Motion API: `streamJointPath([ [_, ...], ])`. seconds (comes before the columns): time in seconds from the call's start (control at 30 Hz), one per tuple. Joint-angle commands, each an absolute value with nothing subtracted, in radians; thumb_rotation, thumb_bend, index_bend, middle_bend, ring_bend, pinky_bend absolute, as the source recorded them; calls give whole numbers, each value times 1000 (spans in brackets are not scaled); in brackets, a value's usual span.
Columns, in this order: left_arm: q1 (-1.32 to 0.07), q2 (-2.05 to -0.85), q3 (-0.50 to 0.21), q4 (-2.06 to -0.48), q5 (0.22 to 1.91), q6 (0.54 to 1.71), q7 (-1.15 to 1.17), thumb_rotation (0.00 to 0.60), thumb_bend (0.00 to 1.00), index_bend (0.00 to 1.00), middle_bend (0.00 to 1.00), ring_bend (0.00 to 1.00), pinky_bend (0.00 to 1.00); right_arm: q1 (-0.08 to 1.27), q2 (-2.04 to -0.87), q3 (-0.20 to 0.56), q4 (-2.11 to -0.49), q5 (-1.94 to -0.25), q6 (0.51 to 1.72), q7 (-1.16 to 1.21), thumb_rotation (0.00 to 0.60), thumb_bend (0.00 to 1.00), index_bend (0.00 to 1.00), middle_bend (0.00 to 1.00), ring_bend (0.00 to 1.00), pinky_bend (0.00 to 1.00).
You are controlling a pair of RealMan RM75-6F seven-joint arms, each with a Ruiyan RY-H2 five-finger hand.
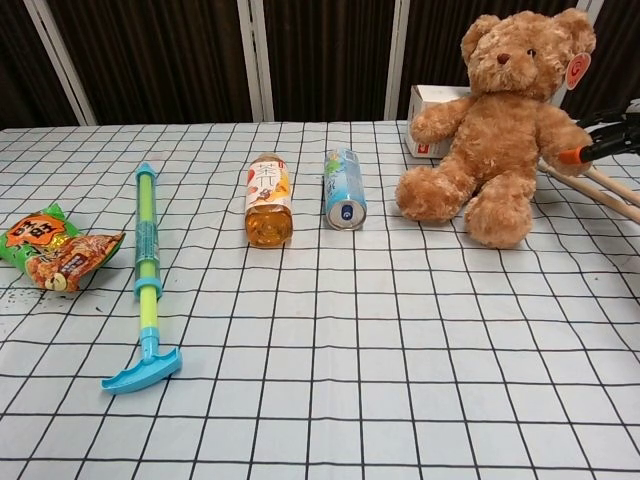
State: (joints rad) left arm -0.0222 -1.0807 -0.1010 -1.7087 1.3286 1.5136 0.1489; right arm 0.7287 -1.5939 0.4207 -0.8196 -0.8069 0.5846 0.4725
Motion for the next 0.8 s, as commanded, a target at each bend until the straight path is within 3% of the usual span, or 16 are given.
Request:
streamJointPath([
  [0.03,-23,-1079,-101,-1708,1329,1513,145,600,310,171,0,0,118,749,-1622,437,-804,-737,591,408,600,290,332,394,274,0],
  [0.3,-26,-1075,-103,-1705,1324,1506,135,600,310,173,0,0,118,765,-1655,456,-780,-666,626,323,600,290,497,507,353,0],
  [0.8,-29,-1081,-100,-1709,1322,1507,155,600,310,186,0,0,118,767,-1657,477,-770,-723,633,318,600,290,517,514,355,0],
])
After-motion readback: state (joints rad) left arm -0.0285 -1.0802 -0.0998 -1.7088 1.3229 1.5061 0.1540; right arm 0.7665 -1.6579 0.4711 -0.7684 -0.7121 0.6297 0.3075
